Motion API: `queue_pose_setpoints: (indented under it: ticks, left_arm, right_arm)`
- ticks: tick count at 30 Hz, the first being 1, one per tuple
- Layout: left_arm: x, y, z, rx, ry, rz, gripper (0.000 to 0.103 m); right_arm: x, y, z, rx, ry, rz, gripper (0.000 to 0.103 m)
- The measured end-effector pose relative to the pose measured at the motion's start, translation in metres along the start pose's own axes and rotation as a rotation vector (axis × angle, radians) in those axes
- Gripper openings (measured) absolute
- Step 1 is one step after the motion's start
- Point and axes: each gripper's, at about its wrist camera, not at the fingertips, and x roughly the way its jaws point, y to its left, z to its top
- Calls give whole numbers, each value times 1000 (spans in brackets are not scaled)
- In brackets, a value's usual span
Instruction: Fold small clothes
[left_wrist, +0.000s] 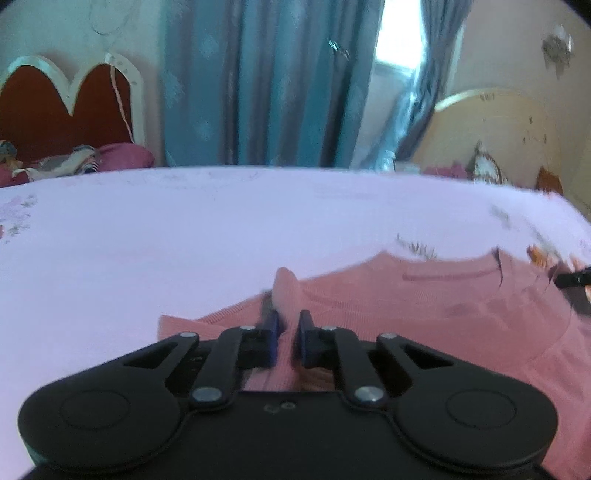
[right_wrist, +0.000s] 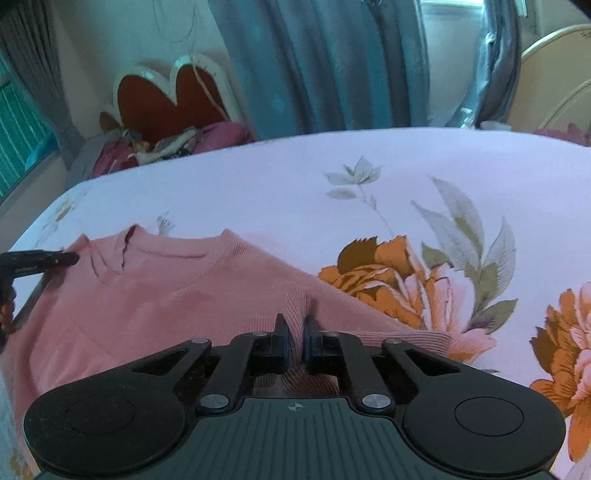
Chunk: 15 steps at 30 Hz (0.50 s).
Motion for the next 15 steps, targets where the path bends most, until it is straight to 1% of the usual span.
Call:
queue_pose_setpoints:
  ticks: [4, 6, 7, 9, 11, 13, 14, 15]
  left_arm:
    - [-19, 6, 7, -75, -110, 57, 10]
    - [-25, 8, 11, -112, -162, 87, 10]
    - [-21, 9, 10, -118, -157, 105, 10]
    - [-4, 7, 4, -106, -94, 141, 10]
    - [7, 1, -2, -80, -66, 176, 10]
    - [6, 0, -3, -104, -77, 193, 10]
    - [2, -2, 0, -116, -106, 192, 10]
    - [-4, -4, 2, -104, -135, 192, 10]
  right_arm:
    - [-19, -1, 6, 98, -148, -19, 6]
    - [-25, -1, 10, 132, -213, -47, 6]
    - [-22, 0, 11, 138, -217, -74, 6]
    - [-2, 2, 7, 129, -140, -153, 6]
    - [13, 3, 0, 127, -89, -193, 6]
    - [16, 3, -4, 152, -95, -221, 6]
    - [12, 3, -4, 185, -121, -220, 6]
    - [7, 5, -3, 191, -156, -213, 6]
